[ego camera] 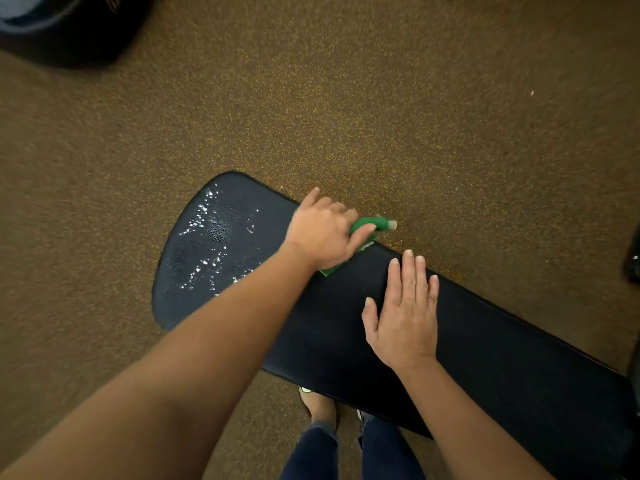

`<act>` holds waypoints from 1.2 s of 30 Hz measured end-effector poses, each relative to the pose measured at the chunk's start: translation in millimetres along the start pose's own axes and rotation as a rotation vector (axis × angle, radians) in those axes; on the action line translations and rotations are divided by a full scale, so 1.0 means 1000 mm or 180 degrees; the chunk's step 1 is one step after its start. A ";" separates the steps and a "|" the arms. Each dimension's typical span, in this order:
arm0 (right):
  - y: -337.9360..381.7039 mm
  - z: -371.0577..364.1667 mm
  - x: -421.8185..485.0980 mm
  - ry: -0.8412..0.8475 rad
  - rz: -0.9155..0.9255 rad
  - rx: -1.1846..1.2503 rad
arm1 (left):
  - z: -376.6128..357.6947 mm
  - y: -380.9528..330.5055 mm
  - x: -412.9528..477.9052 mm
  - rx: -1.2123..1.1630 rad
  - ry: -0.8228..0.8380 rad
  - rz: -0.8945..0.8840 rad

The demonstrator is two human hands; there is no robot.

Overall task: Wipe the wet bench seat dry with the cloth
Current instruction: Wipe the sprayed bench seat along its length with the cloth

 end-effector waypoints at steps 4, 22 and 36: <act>-0.001 -0.001 0.001 0.0047 -0.0036 0.0006 | 0.002 0.073 -0.003 0.0151 -0.0175 0.0474; -0.001 -0.003 0.000 0.0045 -0.0009 -0.0035 | -0.003 0.110 -0.037 -0.0709 -0.0769 0.2041; 0.036 0.001 0.025 -0.0059 0.0489 0.0239 | -0.010 0.119 -0.059 -0.1089 -0.0980 0.2407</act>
Point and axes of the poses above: each hand's wrist, its own x-axis towards the middle knuckle, its own z-axis out of the back of the hand, y = z × x, the point moved 7 cm from there along x, towards the middle knuckle, and after that the axes turned 5 degrees about z, right-handed, at the moved point
